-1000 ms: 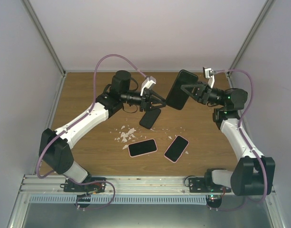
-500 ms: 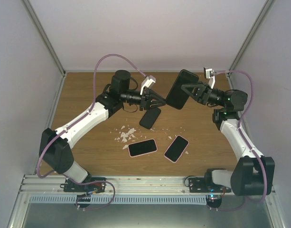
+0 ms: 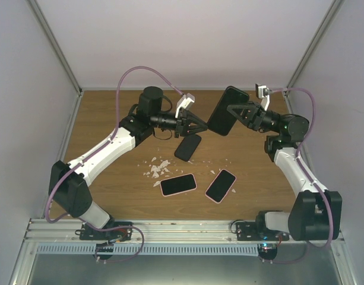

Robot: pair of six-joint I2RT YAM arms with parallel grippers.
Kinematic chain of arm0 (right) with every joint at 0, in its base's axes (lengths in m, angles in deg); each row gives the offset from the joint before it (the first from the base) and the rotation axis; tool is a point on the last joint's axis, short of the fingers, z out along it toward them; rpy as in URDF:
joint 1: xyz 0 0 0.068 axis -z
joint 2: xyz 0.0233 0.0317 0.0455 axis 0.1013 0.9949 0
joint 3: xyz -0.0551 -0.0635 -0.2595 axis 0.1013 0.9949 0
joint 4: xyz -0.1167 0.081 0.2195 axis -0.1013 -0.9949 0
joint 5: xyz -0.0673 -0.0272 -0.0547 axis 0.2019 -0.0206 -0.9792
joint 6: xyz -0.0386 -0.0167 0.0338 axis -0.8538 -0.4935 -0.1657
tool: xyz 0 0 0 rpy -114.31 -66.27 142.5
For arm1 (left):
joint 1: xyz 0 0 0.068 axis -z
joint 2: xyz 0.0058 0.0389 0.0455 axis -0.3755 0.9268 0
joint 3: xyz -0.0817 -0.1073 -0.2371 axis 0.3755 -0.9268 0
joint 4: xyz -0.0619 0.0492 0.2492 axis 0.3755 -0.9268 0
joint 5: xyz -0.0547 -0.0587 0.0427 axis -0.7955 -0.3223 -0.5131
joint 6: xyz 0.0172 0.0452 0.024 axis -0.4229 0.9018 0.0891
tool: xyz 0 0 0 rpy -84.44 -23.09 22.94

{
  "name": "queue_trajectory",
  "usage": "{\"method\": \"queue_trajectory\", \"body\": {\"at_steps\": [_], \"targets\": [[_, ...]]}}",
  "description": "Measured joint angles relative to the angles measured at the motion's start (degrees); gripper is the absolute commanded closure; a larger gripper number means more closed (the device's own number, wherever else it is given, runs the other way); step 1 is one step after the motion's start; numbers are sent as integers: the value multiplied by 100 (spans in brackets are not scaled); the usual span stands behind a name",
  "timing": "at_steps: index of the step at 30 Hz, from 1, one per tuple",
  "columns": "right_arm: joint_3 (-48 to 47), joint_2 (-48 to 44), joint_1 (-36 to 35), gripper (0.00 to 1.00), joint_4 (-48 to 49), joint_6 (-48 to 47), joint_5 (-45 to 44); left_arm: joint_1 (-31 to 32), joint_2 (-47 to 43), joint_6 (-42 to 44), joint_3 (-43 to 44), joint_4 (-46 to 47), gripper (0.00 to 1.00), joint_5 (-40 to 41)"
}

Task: Take the phone out of the phone case
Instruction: Remove the phone case from the phone.

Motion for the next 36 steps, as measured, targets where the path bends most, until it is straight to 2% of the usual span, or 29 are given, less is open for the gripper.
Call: {"method": "queue_trajectory", "body": {"at_steps": [11, 32, 35, 36], "targets": [[31, 175, 0, 100, 643, 544, -7, 2, 0, 44, 2, 4, 81, 15], [260, 197, -24, 100, 1075, 1025, -179, -87, 33, -87, -107, 203, 82, -162], [273, 212, -79, 99, 1202, 1150, -227, -195, 76, -140, -133, 190, 81, -52], [280, 212, -92, 99, 1244, 1351, -190, -240, 116, -157, -151, 170, 81, 280]]}}
